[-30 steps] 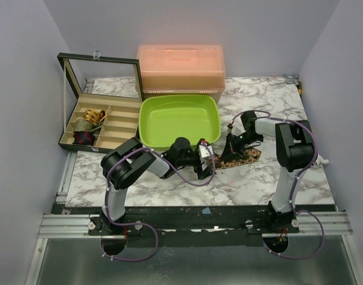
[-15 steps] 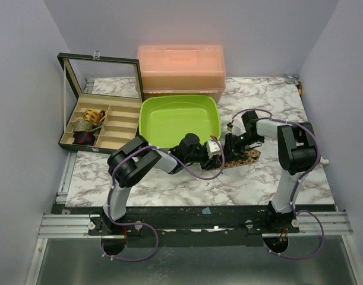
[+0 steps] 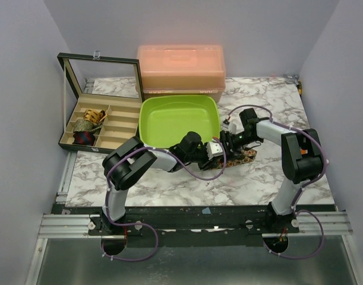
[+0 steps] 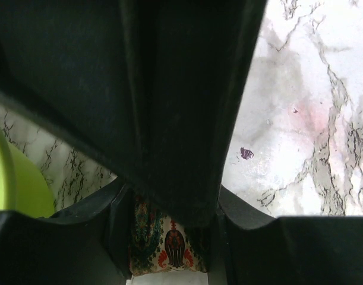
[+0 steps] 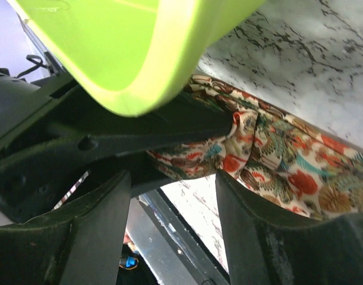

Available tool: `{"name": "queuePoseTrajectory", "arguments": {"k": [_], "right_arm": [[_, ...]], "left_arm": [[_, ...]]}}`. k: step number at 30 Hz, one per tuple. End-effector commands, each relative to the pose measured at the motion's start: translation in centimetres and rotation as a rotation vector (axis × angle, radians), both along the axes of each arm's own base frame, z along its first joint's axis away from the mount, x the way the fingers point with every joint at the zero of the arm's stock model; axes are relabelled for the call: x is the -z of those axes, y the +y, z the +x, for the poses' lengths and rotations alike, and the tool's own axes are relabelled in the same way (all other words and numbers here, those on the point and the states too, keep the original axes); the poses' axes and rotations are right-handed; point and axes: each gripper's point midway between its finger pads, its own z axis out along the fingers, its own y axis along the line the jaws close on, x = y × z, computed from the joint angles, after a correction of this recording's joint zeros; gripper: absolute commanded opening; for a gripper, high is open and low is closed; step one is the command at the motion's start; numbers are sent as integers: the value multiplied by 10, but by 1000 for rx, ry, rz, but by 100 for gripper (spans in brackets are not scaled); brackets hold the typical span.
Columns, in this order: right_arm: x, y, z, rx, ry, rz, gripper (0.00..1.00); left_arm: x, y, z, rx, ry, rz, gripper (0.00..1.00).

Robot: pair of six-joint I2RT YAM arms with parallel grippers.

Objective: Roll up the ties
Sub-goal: Roll the tie at the center of the board.

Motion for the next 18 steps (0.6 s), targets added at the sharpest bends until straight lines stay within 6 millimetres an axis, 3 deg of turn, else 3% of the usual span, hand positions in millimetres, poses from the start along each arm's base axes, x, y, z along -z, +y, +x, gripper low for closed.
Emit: {"name": "queuePoseTrajectory", "arguments": {"k": [1,4,8,11,14,18], "right_arm": [[17,6,3,5,14,-6,58],[35,-1,9,-6,6,-76,53],[53,-10,12,-14,0,-148,28],[65,-16,9,-21,28,-189,2],[75,-24,2,-25,68,-238,0],[88,-37,-6,-40,106,-273,0]], "left_arm": [[51,30,-25,-16,139,202,38],[52,28,-27,-9,159,210,39],[50,23,-27,6,177,209,43],[45,18,-24,8,178,195,53],[35,15,-13,-18,144,144,67],[12,12,1,-32,68,32,79]]}}
